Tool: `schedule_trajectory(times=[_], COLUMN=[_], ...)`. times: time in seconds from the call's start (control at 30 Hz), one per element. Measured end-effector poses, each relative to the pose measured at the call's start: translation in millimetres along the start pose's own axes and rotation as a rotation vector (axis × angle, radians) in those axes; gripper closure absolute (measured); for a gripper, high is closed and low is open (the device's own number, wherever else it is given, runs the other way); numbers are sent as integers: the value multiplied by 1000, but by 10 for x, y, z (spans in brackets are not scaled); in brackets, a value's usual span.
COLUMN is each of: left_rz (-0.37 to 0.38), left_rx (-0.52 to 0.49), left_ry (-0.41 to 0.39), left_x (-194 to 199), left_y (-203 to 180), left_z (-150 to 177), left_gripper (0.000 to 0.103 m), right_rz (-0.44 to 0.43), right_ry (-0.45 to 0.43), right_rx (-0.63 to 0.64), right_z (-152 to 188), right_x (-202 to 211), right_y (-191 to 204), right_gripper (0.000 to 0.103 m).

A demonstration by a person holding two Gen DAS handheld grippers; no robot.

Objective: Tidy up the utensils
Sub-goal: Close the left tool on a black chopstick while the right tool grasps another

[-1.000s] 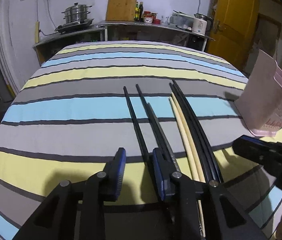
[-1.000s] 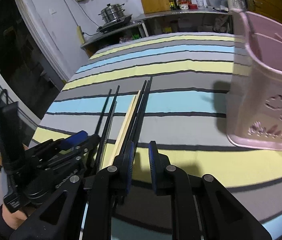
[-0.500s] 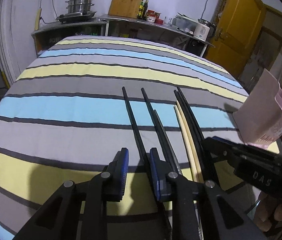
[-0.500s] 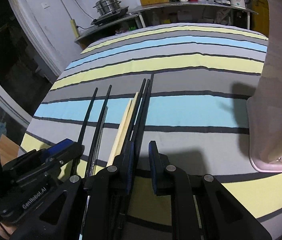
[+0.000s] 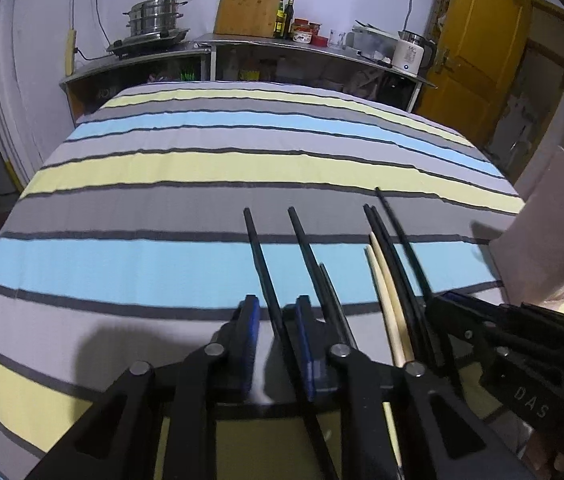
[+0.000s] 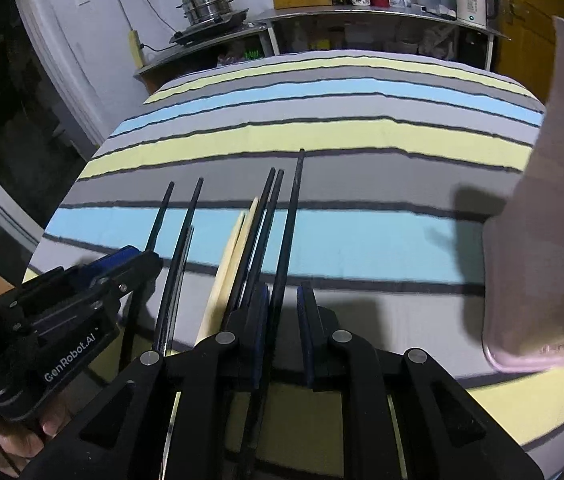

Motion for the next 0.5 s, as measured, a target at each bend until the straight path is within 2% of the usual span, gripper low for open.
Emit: schedule_trajectory(times=[0.07,0.5], left_rz=[-8,75], left_rx=[-2,65], left_ry=[-2,21], left_x=[-4,426], left_y=[12,89], left_z=[-1,364], left_gripper=[95,97], right_rz=[4,-12], right_ry=[4,15], right_rx=[-3,-48], right_z=[-10,328], right_x=[-8,390], right_y=[-8,-177], right_gripper=[95,96])
Point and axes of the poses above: each gripper's, at about its wrist camera, not at the fingertips, and x roughly against the way its jaws point, y to its left, z to its underside, the point moved 1 cm from there along -x, roughly the way its jaws point, and after that the axes turned 11 degrees about -y, right-handed, at the moved point
